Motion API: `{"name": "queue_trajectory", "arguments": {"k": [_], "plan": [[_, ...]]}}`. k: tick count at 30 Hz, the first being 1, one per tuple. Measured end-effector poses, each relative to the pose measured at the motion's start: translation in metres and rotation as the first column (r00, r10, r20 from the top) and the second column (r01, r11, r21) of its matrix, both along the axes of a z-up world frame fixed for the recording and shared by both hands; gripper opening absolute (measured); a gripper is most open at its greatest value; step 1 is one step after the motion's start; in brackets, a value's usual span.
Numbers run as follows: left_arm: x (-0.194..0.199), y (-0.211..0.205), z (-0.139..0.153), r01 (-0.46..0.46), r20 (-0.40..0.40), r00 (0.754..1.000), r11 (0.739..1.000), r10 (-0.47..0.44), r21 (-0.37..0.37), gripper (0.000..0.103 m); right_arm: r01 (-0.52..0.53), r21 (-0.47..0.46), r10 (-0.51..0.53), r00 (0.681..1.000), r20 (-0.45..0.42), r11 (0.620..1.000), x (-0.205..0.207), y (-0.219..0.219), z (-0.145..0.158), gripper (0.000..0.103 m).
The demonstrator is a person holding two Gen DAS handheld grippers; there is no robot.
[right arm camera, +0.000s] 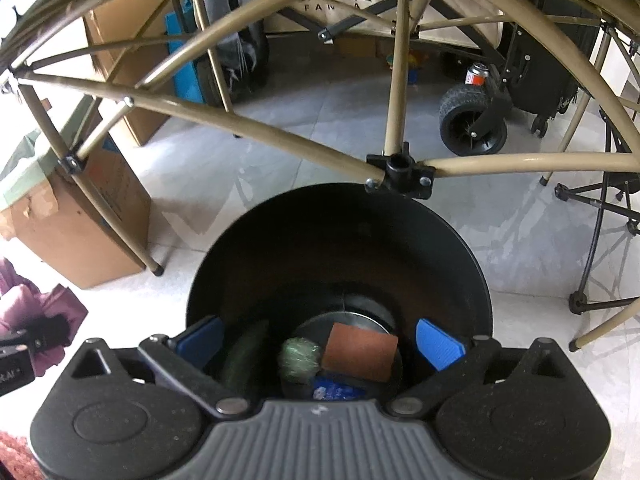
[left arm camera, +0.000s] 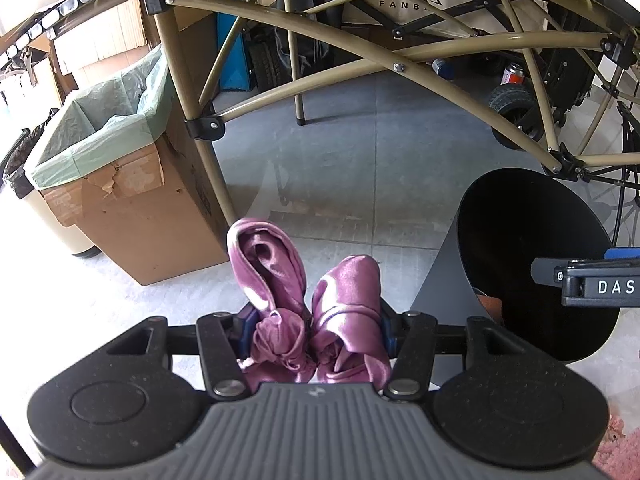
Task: Collect trash
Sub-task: 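Move the left tool over the bin and open it to drop the pink cloths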
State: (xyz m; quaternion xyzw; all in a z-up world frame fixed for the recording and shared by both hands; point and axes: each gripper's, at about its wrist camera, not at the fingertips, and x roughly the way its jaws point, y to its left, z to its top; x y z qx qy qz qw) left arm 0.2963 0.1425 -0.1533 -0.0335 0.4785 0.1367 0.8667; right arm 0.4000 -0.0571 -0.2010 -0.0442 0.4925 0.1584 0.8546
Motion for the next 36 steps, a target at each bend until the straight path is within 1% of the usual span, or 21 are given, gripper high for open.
{"name": "queue_trajectory", "arguments": {"k": [10,21,28,36], "plan": [[0.001,-0.002,0.003,0.003,0.004,1.0,1.0,-0.003,0.005,0.055,0.007,-0.014,-0.007,1.0,0.016,1.0,-0.002,-0.003,0.002,0.103],[0.001,-0.008,0.006,0.021,0.018,1.0,1.0,-0.021,0.008,0.055,0.024,0.001,-0.024,0.999,0.041,1.0,-0.007,-0.015,0.009,0.103],[0.007,-0.03,0.015,0.065,0.042,0.997,0.998,-0.066,0.009,0.055,0.044,0.005,-0.044,0.997,0.062,0.999,-0.01,-0.027,0.017,0.103],[0.012,-0.058,0.022,0.114,0.057,0.992,0.993,-0.115,0.014,0.055,0.087,0.035,-0.089,0.992,0.09,0.996,-0.015,-0.051,0.03,0.103]]}}
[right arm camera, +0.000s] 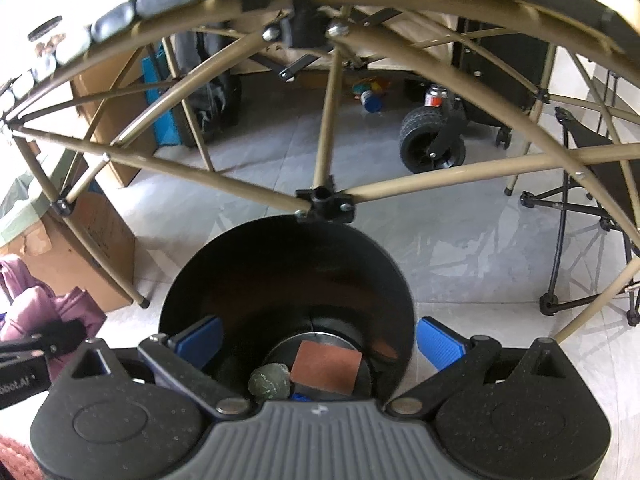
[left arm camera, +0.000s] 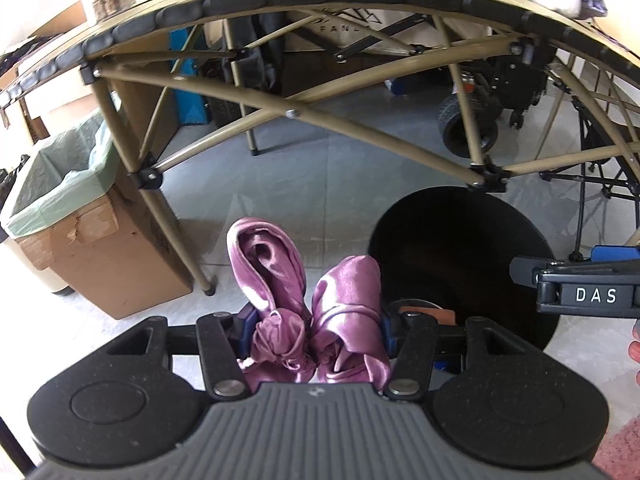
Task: Collect trash
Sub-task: 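Move the left tool over the bin and open it to drop the pink cloths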
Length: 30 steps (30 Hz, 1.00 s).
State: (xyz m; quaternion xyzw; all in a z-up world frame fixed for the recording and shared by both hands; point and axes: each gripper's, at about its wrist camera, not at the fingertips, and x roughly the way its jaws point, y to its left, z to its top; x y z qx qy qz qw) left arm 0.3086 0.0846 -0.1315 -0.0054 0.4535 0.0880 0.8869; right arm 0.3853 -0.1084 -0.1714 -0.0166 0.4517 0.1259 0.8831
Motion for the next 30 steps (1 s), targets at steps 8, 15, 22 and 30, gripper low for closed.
{"name": "queue_trajectory", "arguments": {"k": [8,15,22,30], "plan": [[0.006,-0.033,0.004,0.064,0.007,0.998,0.998,-0.064,0.003,0.055,0.06,0.033,-0.061,0.998,0.032,0.998,-0.009,-0.03,0.013,0.103],[0.014,-0.06,0.002,0.096,-0.01,0.995,0.995,-0.096,0.016,0.055,0.108,0.06,-0.111,0.992,0.055,0.992,-0.017,-0.055,0.021,0.103],[0.024,-0.079,-0.001,0.109,-0.026,0.994,0.994,-0.109,0.006,0.055,0.153,0.079,-0.159,0.985,0.072,0.985,-0.022,-0.076,0.027,0.103],[0.04,-0.093,-0.007,0.09,-0.062,0.994,0.996,-0.091,-0.023,0.055,0.198,0.086,-0.204,0.976,0.074,0.976,-0.027,-0.097,0.027,0.103]]}}
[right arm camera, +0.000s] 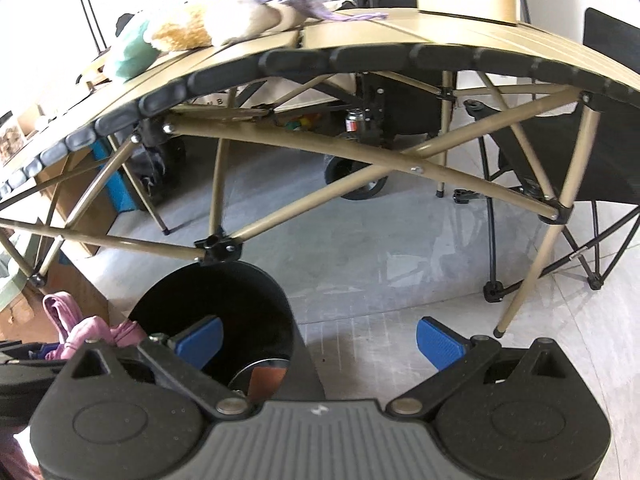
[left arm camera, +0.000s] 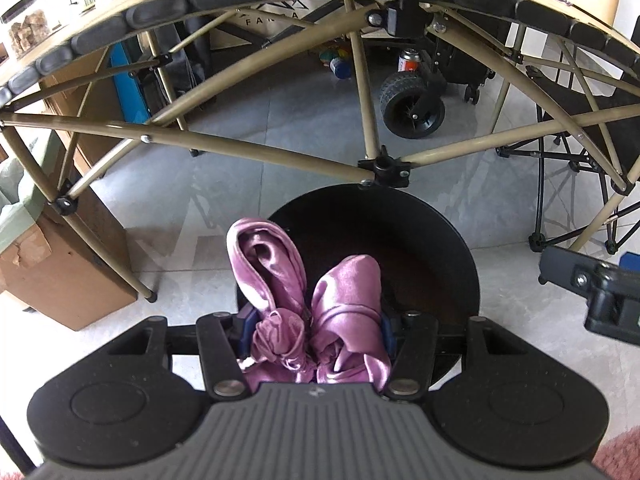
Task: Collect trash
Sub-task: 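Move the left tool over the bin and open it to drop the pink cloths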
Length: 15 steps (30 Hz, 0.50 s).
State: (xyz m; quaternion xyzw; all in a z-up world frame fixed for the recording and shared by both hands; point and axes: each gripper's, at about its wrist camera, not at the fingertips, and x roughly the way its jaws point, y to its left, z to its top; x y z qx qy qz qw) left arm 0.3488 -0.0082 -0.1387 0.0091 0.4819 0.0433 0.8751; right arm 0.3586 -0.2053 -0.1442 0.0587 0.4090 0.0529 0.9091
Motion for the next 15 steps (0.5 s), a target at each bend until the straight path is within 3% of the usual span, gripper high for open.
{"name": "queue_trajectory", "arguments": {"k": [15], "plan": [[0.026,-0.032,-0.024,-0.034,-0.124,0.992,0.999,0.031,-0.024,0.056,0.102,0.032,-0.101,0.995,-0.006,0.994,-0.007,-0.041,-0.003,0.103]]}}
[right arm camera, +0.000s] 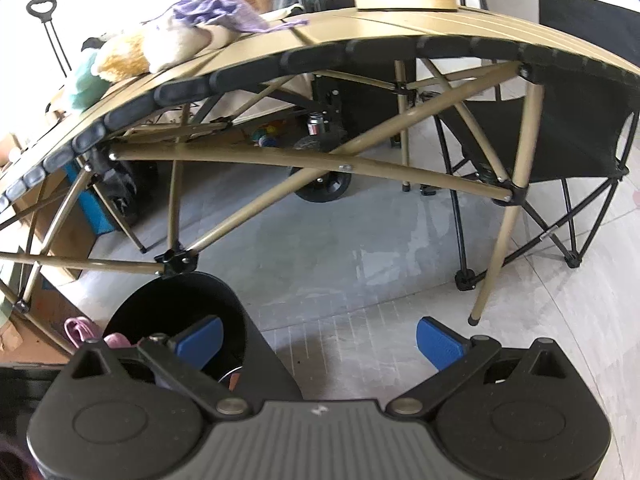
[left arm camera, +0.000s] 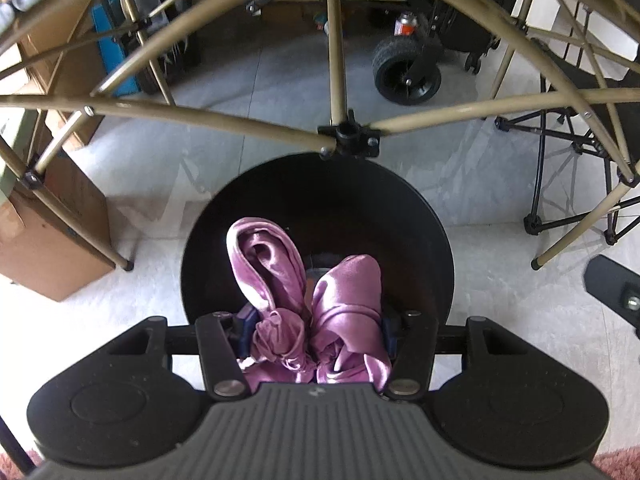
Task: Collect trash
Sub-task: 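Move the left tool over the bin and open it to drop the pink cloths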
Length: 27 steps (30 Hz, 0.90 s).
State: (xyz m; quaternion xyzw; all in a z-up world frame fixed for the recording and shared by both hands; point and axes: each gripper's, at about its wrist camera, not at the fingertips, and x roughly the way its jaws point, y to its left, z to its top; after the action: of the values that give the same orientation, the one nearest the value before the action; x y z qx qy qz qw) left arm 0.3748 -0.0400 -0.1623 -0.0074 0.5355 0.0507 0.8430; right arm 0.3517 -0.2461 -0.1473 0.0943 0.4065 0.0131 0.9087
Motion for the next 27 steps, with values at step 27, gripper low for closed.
{"name": "queue_trajectory", "arguments": {"k": [27], "plan": [[0.02,-0.002,-0.015,-0.05,-0.112,0.993,0.996,0.041,-0.08,0.086,0.072,0.018,-0.072,0.997,-0.025,0.997,0.0,-0.019,-0.01,0.103]]}}
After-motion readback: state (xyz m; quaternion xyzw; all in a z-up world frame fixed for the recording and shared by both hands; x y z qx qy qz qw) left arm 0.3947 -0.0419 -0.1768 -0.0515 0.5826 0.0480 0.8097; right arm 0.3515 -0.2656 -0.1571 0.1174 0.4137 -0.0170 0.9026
